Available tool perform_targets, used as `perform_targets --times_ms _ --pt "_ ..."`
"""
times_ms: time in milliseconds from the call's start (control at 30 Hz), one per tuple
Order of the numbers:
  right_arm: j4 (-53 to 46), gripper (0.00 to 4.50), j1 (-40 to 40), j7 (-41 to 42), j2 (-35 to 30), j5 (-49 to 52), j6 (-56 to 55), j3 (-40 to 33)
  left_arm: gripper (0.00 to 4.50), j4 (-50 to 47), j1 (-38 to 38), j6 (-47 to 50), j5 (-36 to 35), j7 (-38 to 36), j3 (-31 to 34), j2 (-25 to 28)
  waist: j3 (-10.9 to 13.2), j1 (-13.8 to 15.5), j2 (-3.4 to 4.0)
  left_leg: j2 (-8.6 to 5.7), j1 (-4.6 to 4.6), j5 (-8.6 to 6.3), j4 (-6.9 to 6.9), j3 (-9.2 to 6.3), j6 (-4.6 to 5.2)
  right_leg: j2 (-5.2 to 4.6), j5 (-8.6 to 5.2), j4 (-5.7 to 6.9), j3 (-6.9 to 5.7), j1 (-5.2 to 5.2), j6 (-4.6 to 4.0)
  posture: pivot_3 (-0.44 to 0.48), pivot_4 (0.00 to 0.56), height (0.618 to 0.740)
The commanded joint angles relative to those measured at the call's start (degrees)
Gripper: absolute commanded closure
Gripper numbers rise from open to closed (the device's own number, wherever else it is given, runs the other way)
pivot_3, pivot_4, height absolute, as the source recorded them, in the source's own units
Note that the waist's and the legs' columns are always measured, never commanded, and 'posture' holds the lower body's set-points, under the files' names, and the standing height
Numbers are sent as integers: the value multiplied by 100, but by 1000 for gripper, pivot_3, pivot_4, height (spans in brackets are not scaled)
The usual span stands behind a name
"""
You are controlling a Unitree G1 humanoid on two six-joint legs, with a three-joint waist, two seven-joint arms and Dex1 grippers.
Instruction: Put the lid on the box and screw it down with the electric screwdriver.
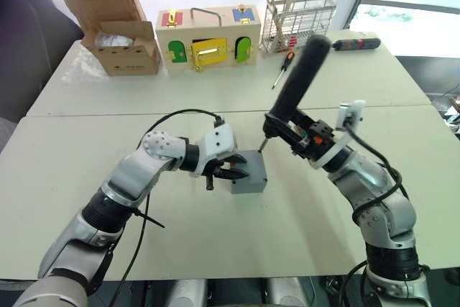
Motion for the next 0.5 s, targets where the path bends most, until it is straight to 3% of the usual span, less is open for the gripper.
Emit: perform_targets --times_ms 33,167,233,500 --pt "174 2636 47 51 -19 -334 104 444 2966 137 133 -20 156 -31 -150 53 -28 3 -15 3 2 -2 0 -1 2 3 0 -2 -1 4 0 0 150 730" --pt "293 2636 82 146 2 -335 101 448 2966 227 198 -72 247 30 -162 69 -32 18 -17 27 54 -15 -3 -4 24 6 -2 -18 -4 67 -1 0 150 730" --pt "319 2636 118 169 -8 -356 83 448 2966 231 224 -85 264 54 -151 55 -37 16 -18 28 94 -50 -9 -2 84 7 -4 -26 -4 108 1 0 150 730" --pt "424 2636 267 261 18 -378 -26 407 2966 213 388 -52 364 223 -198 40 -63 19 -20 41 100 -54 -10 -3 88 17 -6 -91 -5 136 3 0 150 730"
